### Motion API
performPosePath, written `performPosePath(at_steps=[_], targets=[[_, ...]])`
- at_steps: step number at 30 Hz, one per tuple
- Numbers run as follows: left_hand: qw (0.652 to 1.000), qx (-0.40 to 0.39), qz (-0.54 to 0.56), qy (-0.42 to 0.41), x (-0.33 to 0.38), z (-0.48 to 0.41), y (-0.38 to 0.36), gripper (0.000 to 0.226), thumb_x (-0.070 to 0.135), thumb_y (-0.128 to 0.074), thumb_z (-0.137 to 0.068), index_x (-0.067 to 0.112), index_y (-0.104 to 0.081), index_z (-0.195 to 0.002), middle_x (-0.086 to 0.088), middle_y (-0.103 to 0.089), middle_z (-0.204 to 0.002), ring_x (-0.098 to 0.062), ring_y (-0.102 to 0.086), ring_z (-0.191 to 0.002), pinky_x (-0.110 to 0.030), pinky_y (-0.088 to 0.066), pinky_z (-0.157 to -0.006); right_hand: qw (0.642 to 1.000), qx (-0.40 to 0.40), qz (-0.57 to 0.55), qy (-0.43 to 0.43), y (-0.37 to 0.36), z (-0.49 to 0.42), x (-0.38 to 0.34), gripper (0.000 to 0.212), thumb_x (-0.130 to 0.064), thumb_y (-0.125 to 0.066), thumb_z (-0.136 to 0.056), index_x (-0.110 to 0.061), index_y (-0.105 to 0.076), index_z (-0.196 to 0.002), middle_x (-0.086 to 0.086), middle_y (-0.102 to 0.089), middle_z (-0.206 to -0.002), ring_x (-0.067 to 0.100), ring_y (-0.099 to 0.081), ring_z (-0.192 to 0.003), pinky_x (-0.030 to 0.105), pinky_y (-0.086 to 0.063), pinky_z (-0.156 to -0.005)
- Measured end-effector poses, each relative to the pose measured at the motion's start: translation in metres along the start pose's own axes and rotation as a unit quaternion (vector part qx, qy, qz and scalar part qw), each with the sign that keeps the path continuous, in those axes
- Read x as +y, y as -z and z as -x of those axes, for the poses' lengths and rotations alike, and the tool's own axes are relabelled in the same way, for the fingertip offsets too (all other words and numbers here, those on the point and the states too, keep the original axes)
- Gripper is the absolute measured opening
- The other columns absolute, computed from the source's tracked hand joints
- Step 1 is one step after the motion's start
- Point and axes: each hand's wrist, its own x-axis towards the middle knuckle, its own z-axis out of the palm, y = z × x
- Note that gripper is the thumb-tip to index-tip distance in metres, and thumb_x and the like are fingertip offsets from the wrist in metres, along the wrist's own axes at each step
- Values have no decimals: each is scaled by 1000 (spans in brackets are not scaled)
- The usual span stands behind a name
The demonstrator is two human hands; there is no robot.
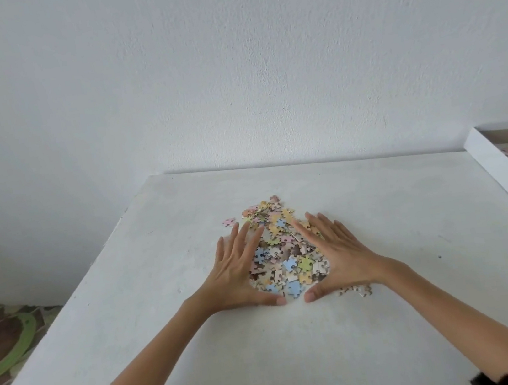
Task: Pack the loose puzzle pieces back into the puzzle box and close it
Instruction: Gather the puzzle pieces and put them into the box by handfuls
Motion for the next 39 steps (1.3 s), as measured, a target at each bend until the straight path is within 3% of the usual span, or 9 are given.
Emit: performPosePath(at_steps=[6,12,16,19,21,24,28,32,39], targets=[[997,62,-35,-27,5,-16,-4,109,88,-34,-58,29,-9,-146,4,-22,-145,-15,-20,-134,-32,-12,-110,991,128,32,0,-7,1,-2,113,-94,-15,-50,-33,-7,-145,-5,-23,-144,17,-18,-133,38,-15,-111],[993,98,22,-68,6,-27,-1,67,70,-48,-69,29,-48,-122,4,-48,-111,-13,-41,-99,-24,-30,-84,987,159,-35,22,-9,-1,0,74,-73,-38,-70,-35,-37,-134,-4,-39,-111,12,-39,-103,27,-34,-90],[984,131,59,-101,9,-27,-1,37,50,-62,-74,26,-57,-101,14,-57,-92,-6,-42,-83,-16,-36,-75,977,196,-68,46,-7,-1,-3,45,-53,-44,-79,-29,-53,-116,-6,-49,-99,7,-49,-77,11,-33,-63],[983,125,88,-103,13,-23,1,24,33,-65,-72,23,-60,-93,17,-60,-87,-4,-50,-78,-16,-43,-67,972,210,-91,51,-6,-3,-6,28,-31,-59,-82,-21,-59,-109,-4,-63,-105,12,-54,-57,20,-46,-60],[981,121,111,-106,14,-21,3,24,32,-60,-74,19,-62,-94,10,-65,-90,-3,-56,-79,-17,-47,-69,967,217,-121,51,-5,-5,-3,27,-23,-63,-82,-19,-61,-108,-5,-66,-109,22,-66,-69,31,-54,-71],[968,158,167,-103,16,-18,6,16,21,-61,-81,12,-65,-93,6,-66,-89,-3,-60,-82,-11,-47,-74,952,222,-202,62,0,-5,1,22,-19,-68,-80,-18,-66,-102,-10,-68,-101,4,-64,-92,20,-49,-84],[954,205,199,-94,18,-17,9,12,7,-68,-80,9,-67,-92,5,-67,-89,4,-61,-83,-11,-47,-76,930,231,-283,54,14,-3,3,17,-15,-70,-79,-19,-67,-95,-14,-67,-94,-7,-62,-84,8,-44,-75],[944,222,218,-109,29,-23,17,13,6,-68,-78,11,-68,-90,7,-68,-85,3,-62,-77,-15,-49,-70,919,248,-301,60,33,0,4,15,-14,-70,-79,-21,-66,-91,-2,-67,-81,-2,-54,-58,8,-39,-59],[935,232,218,-159,68,-41,37,13,3,-69,-77,8,-69,-89,16,-64,-82,7,-59,-73,-8,-44,-68,910,294,-286,65,69,13,22,11,-14,-70,-79,-19,-67,-88,3,-67,-79,4,-56,-70,13,-40,-64]])
